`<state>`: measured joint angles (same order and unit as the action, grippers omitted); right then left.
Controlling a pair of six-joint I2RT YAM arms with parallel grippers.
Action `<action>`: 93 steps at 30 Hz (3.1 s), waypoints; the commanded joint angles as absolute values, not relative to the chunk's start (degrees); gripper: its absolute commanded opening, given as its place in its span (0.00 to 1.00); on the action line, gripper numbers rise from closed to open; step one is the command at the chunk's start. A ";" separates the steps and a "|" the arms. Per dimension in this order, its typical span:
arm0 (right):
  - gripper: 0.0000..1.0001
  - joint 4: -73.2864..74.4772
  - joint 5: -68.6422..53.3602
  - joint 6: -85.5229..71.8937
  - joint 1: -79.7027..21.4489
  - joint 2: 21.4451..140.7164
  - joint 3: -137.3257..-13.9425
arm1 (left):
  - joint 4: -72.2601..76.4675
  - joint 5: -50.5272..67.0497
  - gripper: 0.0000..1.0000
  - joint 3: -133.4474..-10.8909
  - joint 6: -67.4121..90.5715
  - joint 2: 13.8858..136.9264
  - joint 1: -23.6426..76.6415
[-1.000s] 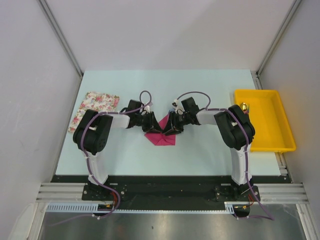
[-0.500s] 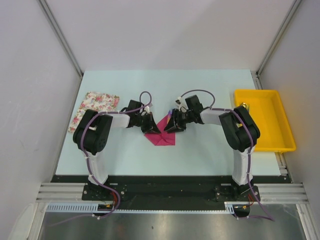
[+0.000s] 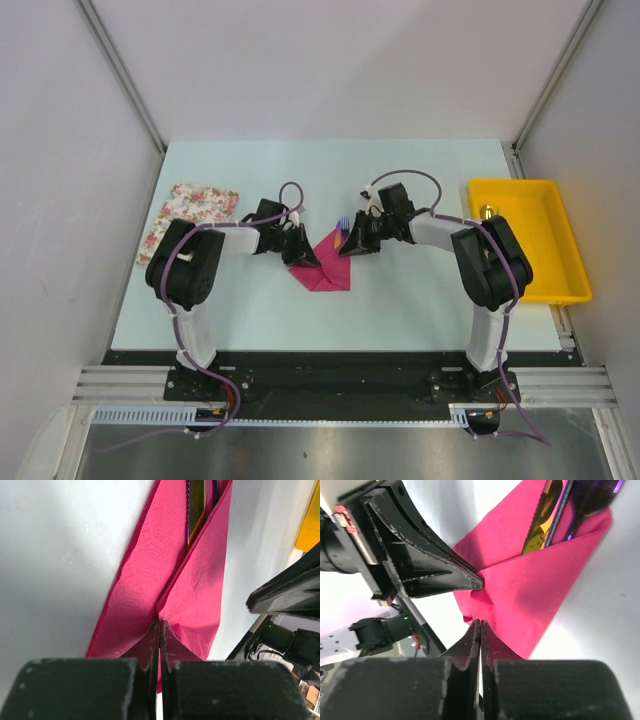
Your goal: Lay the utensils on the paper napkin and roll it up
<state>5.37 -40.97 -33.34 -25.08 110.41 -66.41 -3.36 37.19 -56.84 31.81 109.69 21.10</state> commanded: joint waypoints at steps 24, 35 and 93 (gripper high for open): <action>0.00 12.39 -26.90 -24.96 -31.29 120.85 -73.56 | -3.16 36.91 0.24 -58.19 27.08 103.89 20.57; 0.00 13.63 -28.12 -24.96 -30.24 122.17 -73.56 | 2.44 46.49 0.26 -53.88 25.30 96.76 23.90; 0.05 20.92 -17.14 -15.30 -33.58 120.94 -76.81 | -1.50 33.40 0.02 -57.30 29.44 112.15 25.49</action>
<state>16.12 -25.28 -21.67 -33.32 118.72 -77.38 -0.82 39.13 -57.45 30.04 111.35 26.46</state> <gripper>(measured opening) 0.050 0.027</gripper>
